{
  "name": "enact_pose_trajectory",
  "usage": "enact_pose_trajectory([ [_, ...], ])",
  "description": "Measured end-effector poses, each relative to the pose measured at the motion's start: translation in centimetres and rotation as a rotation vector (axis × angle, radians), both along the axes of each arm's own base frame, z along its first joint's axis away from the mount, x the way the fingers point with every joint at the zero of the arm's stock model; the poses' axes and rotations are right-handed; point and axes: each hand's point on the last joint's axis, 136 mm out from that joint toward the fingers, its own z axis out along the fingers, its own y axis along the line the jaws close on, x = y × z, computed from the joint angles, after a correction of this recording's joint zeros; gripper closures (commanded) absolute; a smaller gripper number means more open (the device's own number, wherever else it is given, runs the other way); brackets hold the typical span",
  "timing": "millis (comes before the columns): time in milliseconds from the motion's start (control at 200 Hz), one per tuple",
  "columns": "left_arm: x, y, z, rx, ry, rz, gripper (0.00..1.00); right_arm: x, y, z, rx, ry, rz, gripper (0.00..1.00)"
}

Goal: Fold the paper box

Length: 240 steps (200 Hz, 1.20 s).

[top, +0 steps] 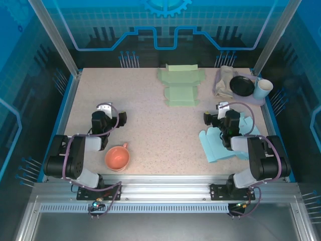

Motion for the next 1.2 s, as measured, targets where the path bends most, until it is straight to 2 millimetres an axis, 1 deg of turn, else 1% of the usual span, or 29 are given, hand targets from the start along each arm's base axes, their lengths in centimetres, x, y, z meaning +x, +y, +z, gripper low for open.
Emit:
enact_pose_trajectory([
  [625, 0.0, -0.04, 0.0, 0.0, 0.0, -0.001, 0.01, -0.01, 0.1, -0.01, 0.003, 0.001, 0.005, 0.0],
  [805, 0.0, 0.47, 0.0, -0.006, 0.0, 0.007, 0.01, -0.02, 0.25, 0.0, 0.006, 0.0, 0.013, 0.0],
  [1050, 0.0, 0.45, 0.0, -0.005, 0.0, 0.006, 0.01, -0.04, 0.39, -0.01, 0.01, 0.001, 0.021, 0.0],
  [1200, 0.07, 0.28, -0.22, 0.009, 0.039, 0.018, 0.01, 0.1, 0.21, -0.02, 0.0, 0.014, 0.005, 0.0],
])
